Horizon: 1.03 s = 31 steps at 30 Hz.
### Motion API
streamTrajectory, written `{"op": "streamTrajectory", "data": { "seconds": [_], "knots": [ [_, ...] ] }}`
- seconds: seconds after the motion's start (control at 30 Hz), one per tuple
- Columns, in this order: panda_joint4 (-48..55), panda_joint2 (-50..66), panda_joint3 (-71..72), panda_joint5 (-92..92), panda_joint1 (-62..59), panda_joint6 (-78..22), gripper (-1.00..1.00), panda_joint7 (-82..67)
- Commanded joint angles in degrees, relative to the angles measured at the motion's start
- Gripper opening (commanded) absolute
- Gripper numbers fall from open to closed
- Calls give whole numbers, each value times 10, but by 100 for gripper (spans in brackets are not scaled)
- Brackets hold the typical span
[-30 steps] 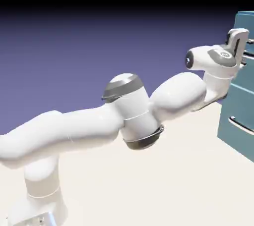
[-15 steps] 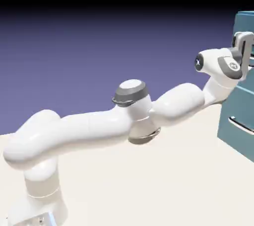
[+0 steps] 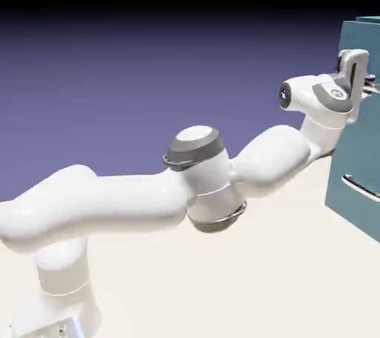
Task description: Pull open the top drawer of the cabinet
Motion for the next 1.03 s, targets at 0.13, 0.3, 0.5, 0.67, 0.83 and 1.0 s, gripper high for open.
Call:
{"op": "streamTrajectory", "data": {
  "seconds": [0.13, 0.3, 0.5, 0.67, 0.83, 1.0],
  "knots": [
    [-104, 7, 15, -12, -65, -39, -100, 29],
    [-208, 14, 32, -17, -131, -77, -100, 54],
    [-332, 20, 60, -17, -215, -120, -100, 79],
    [-436, 21, 88, -9, -288, -153, -100, 95],
    [-539, 31, 123, 1, -371, -178, -100, 123],
    [-562, 132, 135, -17, -432, -155, -100, 247]
  ]
}}
